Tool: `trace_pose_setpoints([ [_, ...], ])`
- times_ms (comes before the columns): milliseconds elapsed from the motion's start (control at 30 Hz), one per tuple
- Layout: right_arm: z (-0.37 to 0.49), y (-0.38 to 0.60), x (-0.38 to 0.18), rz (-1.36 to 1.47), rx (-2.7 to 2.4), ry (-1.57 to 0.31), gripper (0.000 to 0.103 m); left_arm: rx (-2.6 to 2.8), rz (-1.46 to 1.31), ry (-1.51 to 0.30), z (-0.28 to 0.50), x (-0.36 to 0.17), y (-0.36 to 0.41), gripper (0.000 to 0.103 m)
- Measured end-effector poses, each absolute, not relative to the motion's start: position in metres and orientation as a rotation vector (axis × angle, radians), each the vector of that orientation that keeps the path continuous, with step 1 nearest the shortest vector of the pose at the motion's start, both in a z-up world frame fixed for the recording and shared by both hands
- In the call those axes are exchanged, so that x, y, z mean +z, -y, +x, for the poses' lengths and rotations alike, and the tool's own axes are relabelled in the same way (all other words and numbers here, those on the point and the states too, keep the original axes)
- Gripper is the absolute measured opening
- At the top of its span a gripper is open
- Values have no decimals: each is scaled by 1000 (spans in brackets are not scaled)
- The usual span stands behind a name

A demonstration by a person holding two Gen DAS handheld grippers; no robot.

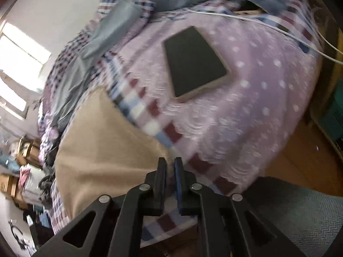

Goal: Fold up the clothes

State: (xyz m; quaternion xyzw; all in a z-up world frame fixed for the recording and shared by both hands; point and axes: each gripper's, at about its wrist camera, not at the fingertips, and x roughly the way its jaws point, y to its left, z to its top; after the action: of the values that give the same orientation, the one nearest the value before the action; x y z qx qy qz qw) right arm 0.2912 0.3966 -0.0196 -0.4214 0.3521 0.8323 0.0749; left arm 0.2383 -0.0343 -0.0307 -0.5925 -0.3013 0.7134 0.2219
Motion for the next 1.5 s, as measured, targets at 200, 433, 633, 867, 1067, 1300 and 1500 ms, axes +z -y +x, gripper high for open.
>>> trace_pose_setpoints([
  [200,294,-400,-2,-1184,2491,-956,22,1985,-1638,876,248,-24,45,48],
  [433,262,-375,30,-1168,2669,-834,23,1904,-1632,976,246,-14,50,51],
  [633,211,-338,60,-1169,2859,-671,45,1909,-1577,914,260,11,49,53],
  [867,142,-300,90,-1147,3019,-540,46,2104,-1346,914,193,56,76,69],
  [1067,80,-288,96,-1150,3082,-499,54,2239,-1243,911,101,69,87,74],
  [1300,10,-300,54,-1425,3080,-591,55,2276,-1372,909,10,29,80,74],
  [1500,-19,-327,12,-1579,3002,-765,58,2238,-1342,885,-14,14,73,74],
])
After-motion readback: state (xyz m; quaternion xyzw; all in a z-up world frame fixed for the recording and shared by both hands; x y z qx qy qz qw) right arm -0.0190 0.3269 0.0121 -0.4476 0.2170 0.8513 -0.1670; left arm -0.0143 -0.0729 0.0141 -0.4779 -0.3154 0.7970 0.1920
